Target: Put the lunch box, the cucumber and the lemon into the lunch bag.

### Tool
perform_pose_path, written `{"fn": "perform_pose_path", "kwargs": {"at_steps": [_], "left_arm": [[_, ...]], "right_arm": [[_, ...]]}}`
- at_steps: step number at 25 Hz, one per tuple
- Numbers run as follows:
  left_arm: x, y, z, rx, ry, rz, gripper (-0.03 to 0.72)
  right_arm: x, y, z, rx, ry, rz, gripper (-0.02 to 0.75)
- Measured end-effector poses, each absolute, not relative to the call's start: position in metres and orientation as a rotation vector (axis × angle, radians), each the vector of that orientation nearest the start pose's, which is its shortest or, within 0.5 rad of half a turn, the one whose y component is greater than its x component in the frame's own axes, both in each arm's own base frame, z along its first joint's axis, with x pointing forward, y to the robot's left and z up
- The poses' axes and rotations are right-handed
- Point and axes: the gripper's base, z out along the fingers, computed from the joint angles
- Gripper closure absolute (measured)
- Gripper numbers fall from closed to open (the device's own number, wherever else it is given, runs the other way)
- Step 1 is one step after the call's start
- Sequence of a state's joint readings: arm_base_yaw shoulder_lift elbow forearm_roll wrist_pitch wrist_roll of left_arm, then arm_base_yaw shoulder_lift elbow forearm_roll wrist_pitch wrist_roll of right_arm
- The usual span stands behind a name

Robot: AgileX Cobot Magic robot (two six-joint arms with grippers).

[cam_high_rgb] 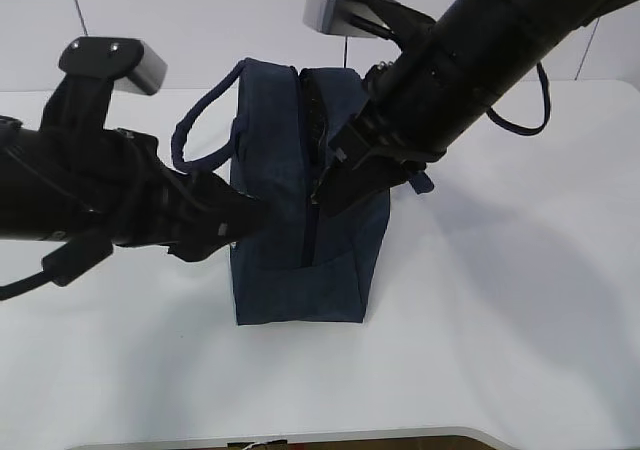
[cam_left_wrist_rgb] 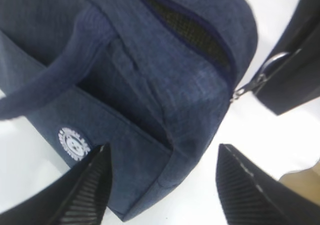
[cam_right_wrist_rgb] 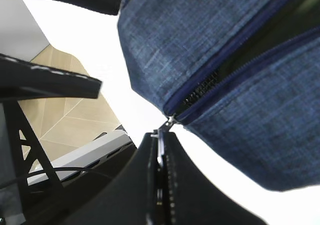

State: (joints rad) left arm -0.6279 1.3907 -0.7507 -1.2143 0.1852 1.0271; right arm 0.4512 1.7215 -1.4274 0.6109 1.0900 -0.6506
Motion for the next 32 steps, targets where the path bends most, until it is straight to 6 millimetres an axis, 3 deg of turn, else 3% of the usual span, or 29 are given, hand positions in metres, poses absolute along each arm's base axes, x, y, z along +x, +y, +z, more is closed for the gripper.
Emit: {"fn": "perform_pose_path", "kwargs": {"at_steps": [6,14,26,29,32], "left_arm": [[0.226,-0.185,0.229,0.554,2.24,-0.671,0.21],[0.225,-0.186,0.229,0.54,2.242,-0.696,0.277],[0.226,-0.188,0.228,0.498,2.248,-0.724,0.304],[0.226,-0.188,0.228,0.497,2.248,-0.725,0.44],[0.226,-0.188,0.228,0.504,2.247,-0.729,0.643]], "right_arm": [[0.301,0.198,0.293,-1.186,2.453,0.772,0.733],[0.3,0.198,0.293,-1.192,2.458,0.778,0.733],[0.298,0.2,0.294,-1.214,2.439,0.829,0.733],[0.297,0.2,0.294,-1.217,2.441,0.832,0.733],[0.297,0.2,0.294,-1.215,2.44,0.837,0.733]]}}
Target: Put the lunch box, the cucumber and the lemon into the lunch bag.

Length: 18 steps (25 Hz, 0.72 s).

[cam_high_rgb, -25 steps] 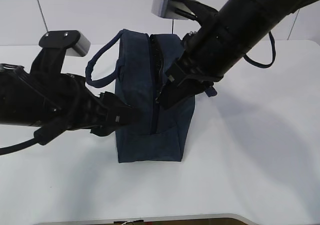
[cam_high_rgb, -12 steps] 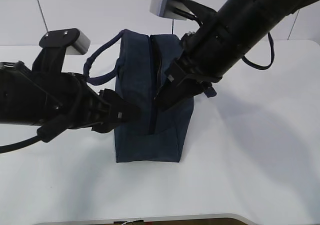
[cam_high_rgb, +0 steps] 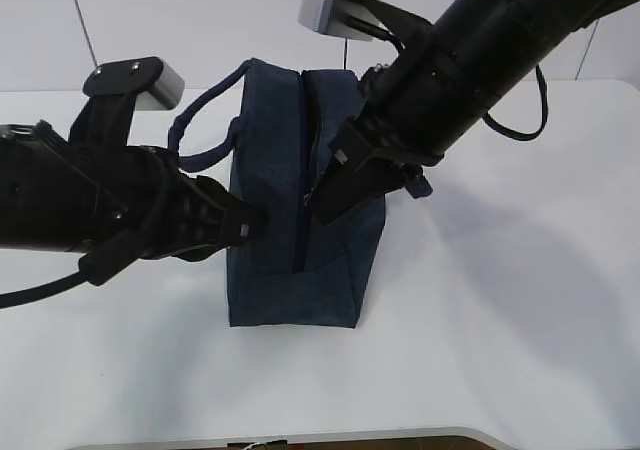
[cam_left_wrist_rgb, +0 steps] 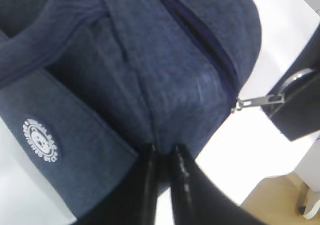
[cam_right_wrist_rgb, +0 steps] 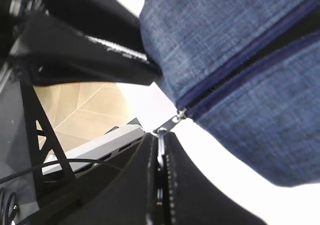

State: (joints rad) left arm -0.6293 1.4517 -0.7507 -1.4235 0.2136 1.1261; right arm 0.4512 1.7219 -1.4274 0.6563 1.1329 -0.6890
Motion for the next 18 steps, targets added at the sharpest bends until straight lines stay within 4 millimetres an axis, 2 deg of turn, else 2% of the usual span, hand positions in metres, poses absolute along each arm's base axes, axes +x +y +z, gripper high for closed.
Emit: {"fn": "perform_pose_path", "kwargs": {"at_steps": [2,4,12,18], "left_arm": [[0.226,-0.188,0.228,0.506,2.246,-0.728,0.688],[0.226,-0.188,0.228,0.508,2.245,-0.727,0.701],[0.226,-0.188,0.228,0.51,2.245,-0.729,0.705],[0.225,-0.189,0.229,0.517,2.244,-0.737,0.706]], "right_arm": [[0.297,0.2,0.294,-1.217,2.439,0.837,0.733],[0.297,0.2,0.294,-1.226,2.443,0.835,0.733],[0.296,0.199,0.294,-1.169,2.498,0.851,0.733],[0.302,0.195,0.308,-1.119,2.548,0.751,0.733]]}}
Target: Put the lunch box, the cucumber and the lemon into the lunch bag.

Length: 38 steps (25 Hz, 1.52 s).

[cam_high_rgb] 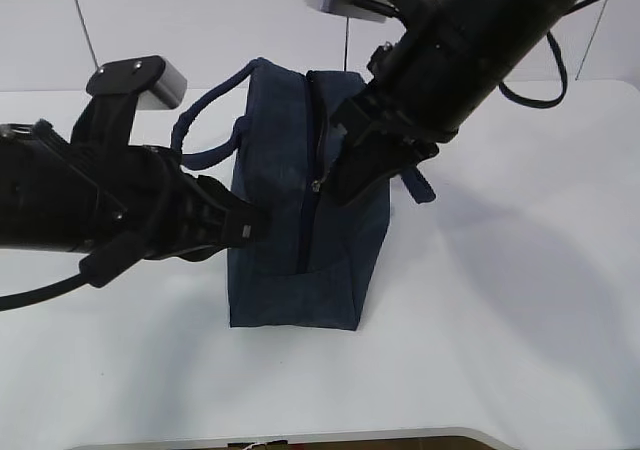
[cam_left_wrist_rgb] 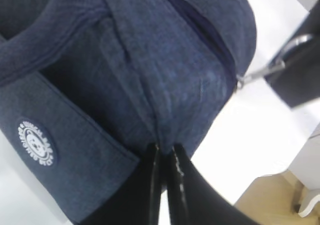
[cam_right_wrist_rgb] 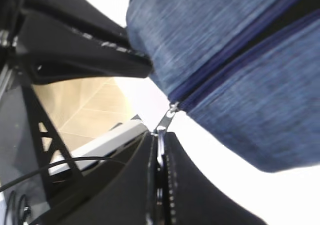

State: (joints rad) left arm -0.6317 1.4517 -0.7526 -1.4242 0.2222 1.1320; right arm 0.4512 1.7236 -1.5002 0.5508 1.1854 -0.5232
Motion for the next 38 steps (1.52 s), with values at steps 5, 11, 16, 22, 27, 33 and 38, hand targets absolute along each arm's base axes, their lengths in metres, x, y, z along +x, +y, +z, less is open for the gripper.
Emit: {"fn": "perform_pose_path", "kwargs": {"at_steps": [5,11,16,22,27,33,38], "left_arm": [[0.224,-0.191,0.229,0.521,2.244,-0.75,0.706],[0.224,-0.191,0.229,0.519,2.245,-0.751,0.706],[0.225,-0.191,0.229,0.515,2.244,-0.748,0.706],[0.225,-0.19,0.229,0.513,2.244,-0.744,0.706],[0.225,-0.191,0.228,0.513,2.247,-0.742,0.706],[0.225,-0.193,0.222,0.534,2.273,-0.763,0.706],[0.224,-0.194,0.221,0.551,2.276,-0.766,0.707]], "right_arm": [[0.306,0.192,0.319,-1.105,2.569,0.664,0.733],[0.31,0.192,0.331,-1.108,2.536,0.623,0.733],[0.322,0.196,0.332,-1.115,2.527,0.609,0.733],[0.335,0.202,0.337,-1.116,2.499,0.584,0.733],[0.346,0.203,0.343,-1.1,2.487,0.525,0.733],[0.359,0.205,0.34,-1.081,2.484,0.473,0.733],[0.371,0.209,0.339,-1.057,2.451,0.454,0.733]]}}
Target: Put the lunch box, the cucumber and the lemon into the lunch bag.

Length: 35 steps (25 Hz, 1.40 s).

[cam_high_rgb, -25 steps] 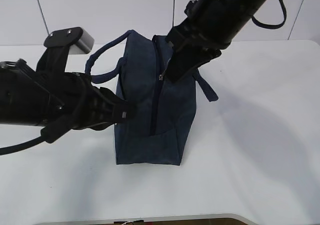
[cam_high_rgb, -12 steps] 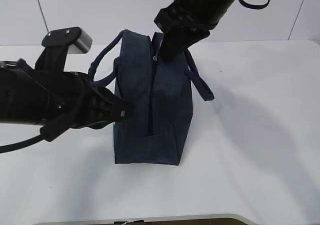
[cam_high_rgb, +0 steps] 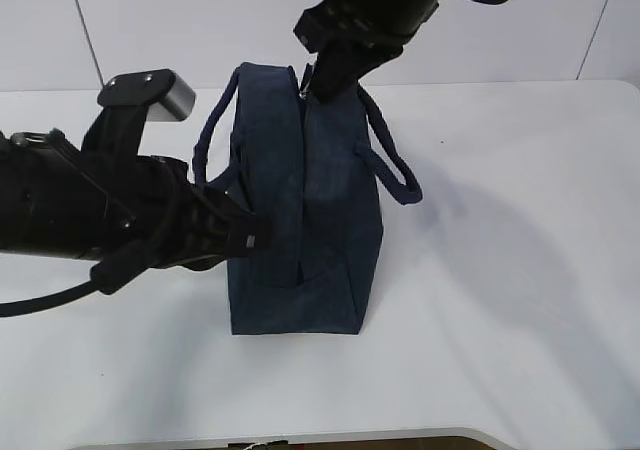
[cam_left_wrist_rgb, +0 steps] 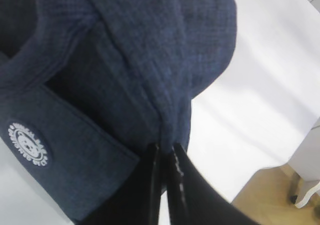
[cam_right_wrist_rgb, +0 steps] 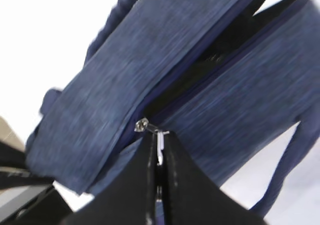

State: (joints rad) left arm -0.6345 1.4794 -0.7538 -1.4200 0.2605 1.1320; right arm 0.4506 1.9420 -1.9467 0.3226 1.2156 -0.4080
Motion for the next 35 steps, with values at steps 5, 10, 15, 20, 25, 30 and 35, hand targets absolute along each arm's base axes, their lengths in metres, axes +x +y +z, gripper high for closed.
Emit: {"fn": "perform_pose_path", "kwargs": {"at_steps": [5,10,15,20,25,30,35], "left_arm": [[0.22,-0.191,0.214,0.58,2.298,-0.755,0.708],[0.21,-0.186,0.201,0.579,2.35,-0.759,0.708],[0.206,-0.182,0.2,0.575,2.355,-0.755,0.708],[0.203,-0.178,0.205,0.569,2.333,-0.741,0.708],[0.203,-0.171,0.212,0.54,2.289,-0.668,0.708],[0.207,-0.165,0.213,0.501,2.27,-0.595,0.708],[0.209,-0.163,0.213,0.475,2.259,-0.554,0.708]], "right_arm": [[0.38,0.203,0.344,-1.01,2.412,0.423,0.733],[0.397,0.191,0.343,-0.936,2.388,0.403,0.733],[0.414,0.189,0.328,-0.9,2.397,0.393,0.733],[0.428,0.189,0.314,-0.875,2.39,0.372,0.733],[0.433,0.185,0.305,-0.842,2.443,0.354,0.733],[0.426,0.18,0.325,-0.748,2.551,0.4,0.733],[0.421,0.185,0.352,-0.736,2.5,0.494,0.733]]}}
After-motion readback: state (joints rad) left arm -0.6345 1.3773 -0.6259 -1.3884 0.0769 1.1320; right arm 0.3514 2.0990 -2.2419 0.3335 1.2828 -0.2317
